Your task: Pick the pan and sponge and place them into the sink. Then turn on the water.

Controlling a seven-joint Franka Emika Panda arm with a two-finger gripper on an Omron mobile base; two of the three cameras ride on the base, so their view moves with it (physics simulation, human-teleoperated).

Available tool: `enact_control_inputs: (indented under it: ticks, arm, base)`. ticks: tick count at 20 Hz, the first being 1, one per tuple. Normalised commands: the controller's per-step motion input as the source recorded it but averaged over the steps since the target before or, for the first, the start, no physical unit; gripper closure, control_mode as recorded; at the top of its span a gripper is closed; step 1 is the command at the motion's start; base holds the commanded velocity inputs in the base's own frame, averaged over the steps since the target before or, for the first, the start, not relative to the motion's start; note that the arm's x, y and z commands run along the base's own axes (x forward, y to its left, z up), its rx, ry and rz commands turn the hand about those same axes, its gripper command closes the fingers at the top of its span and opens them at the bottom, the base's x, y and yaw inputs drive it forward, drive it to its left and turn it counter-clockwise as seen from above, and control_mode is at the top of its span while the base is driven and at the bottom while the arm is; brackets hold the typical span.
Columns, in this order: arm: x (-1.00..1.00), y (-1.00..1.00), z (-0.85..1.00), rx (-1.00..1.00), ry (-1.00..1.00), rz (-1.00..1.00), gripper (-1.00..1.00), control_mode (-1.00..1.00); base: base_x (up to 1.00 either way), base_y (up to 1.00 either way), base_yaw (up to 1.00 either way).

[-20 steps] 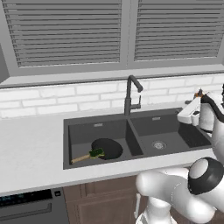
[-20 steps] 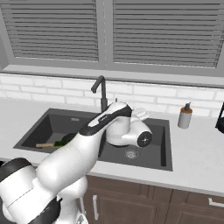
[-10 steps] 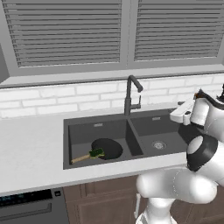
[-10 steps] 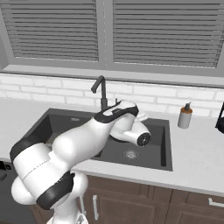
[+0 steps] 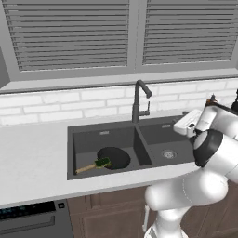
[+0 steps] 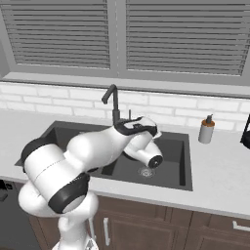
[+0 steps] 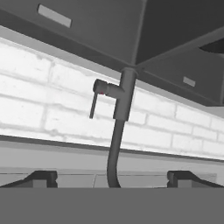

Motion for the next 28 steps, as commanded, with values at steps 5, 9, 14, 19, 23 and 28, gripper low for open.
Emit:
enact_control_inputs:
  ticks: [5,9,14,19,23,28]
  arm:
    - [0.1,0.13,-0.02,0.01,-0.13,0.0,-1.0,-1.0]
    - [0.16,0.12,0.0,0.04,-0.09,0.0,-1.0,-1.0]
    - [0.26,0.11,0.0,0.03,-0.03,0.0,-1.0,-1.0]
    - [0.26,0.11,0.0,0.03,0.0,0.0,-1.0,-1.0]
    - [0.25,0.1,0.0,0.04,0.0,0.0,-1.0,-1.0]
    - [0.23,0.1,0.0,0.09,0.0,0.0,-1.0,-1.0]
  base:
    - [0.0,0.0,0.0]
    - [0.0,0.0,0.0]
    - [0.0,0.0,0.0]
    - [0.0,0.0,0.0]
    - [0.0,0.0,0.0]
    - [0.0,0.0,0.0]
